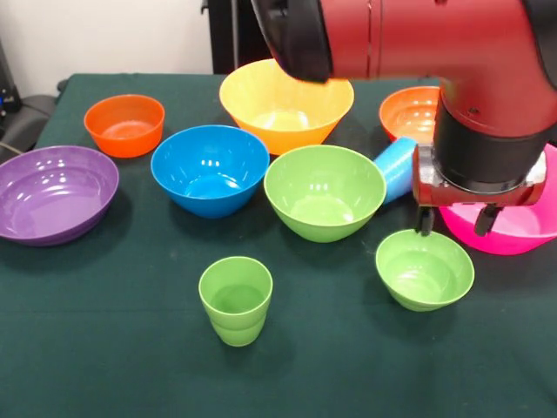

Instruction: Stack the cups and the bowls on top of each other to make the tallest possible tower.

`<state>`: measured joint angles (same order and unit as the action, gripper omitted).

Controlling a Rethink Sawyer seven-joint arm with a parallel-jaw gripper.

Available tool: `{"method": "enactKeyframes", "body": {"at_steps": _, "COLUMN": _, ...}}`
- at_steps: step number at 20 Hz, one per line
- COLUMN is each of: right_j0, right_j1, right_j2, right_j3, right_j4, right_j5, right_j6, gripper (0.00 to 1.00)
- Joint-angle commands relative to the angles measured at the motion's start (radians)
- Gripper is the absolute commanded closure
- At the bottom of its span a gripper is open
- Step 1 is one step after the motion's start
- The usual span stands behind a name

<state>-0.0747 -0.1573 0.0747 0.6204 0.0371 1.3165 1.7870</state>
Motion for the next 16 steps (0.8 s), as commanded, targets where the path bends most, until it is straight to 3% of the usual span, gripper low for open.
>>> {"method": "enactKeyframes", "body": {"at_steps": 1, "right_j0": -0.048, "right_j1": -0.002, "right_j2": 0.058, "right_j3": 0.114, "right_j4": -0.133, "right_j5": -0.188, "right_j6": -0.345, "gripper": 0.00}}
{"method": "enactKeyframes", "body": {"at_steps": 11, "right_j0": -0.064, "right_j1": 0.012, "right_j2": 0.068, "right_j3": 0.108, "right_j4": -0.228, "right_j5": -0.303, "right_j6": -0.394, "gripper": 0.00}}
{"method": "enactKeyframes", "body": {"at_steps": 16, "right_j0": -0.076, "right_j1": 0.013, "right_j2": 0.085, "right_j3": 0.149, "right_j4": -0.236, "right_j5": -0.346, "right_j6": -0.378, "gripper": 0.00}}
